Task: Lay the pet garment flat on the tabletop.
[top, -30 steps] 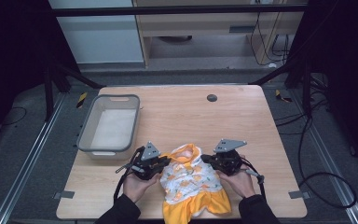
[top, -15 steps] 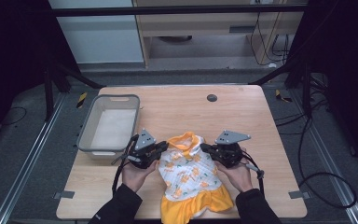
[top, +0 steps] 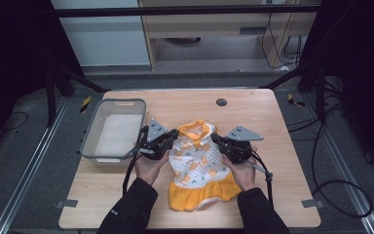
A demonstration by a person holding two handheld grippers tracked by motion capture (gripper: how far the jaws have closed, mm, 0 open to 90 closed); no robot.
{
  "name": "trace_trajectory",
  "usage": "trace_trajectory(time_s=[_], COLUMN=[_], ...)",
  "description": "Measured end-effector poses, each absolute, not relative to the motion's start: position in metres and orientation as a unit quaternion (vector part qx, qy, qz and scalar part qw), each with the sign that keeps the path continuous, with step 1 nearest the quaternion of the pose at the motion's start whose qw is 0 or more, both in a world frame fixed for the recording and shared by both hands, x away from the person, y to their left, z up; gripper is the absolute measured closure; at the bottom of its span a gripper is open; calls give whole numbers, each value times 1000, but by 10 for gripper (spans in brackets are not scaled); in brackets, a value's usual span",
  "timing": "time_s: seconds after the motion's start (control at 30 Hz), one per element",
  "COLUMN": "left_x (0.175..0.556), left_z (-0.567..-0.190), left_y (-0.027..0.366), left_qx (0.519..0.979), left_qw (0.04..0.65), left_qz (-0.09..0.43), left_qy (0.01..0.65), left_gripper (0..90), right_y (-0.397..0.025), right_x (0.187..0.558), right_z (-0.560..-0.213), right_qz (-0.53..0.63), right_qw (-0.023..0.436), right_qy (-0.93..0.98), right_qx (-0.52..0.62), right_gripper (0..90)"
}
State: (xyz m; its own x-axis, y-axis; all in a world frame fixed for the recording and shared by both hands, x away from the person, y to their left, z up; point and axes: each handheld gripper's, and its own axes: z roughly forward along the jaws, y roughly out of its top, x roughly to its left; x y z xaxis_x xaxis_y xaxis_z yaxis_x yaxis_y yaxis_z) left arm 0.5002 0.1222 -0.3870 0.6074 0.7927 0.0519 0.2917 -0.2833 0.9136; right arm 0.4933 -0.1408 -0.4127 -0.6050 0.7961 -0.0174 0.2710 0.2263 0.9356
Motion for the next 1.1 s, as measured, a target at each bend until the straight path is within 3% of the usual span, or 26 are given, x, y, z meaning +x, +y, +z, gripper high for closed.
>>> trace_trajectory(time_s=[0.23, 0.27, 0.3, 0.37, 0.5, 1.1], left_x=[523, 528, 532, 537, 530, 487], left_z=[-390, -391, -393, -394, -393, -392], left_y=[110, 108, 107, 107, 118, 155], left_qx=[746, 742, 736, 731, 730, 755], left_qw=[470, 470, 468, 461, 467, 465], left_qz=[284, 284, 290, 292, 276, 242], left_qy=[378, 386, 393, 410, 415, 394], left_gripper=[834, 752, 752, 575, 487, 451], right_y=[-133, -131, -131, -130, -139, -187], right_x=[514, 522, 522, 530, 531, 486], right_z=[-419, -421, -421, -424, -421, -401], right_qz=[470, 450, 450, 417, 398, 422], right_qw=[304, 313, 313, 325, 350, 300], right_qy=[730, 735, 735, 742, 741, 753], right_qx=[392, 398, 398, 414, 413, 407], right_gripper=[896, 880, 880, 803, 704, 589])
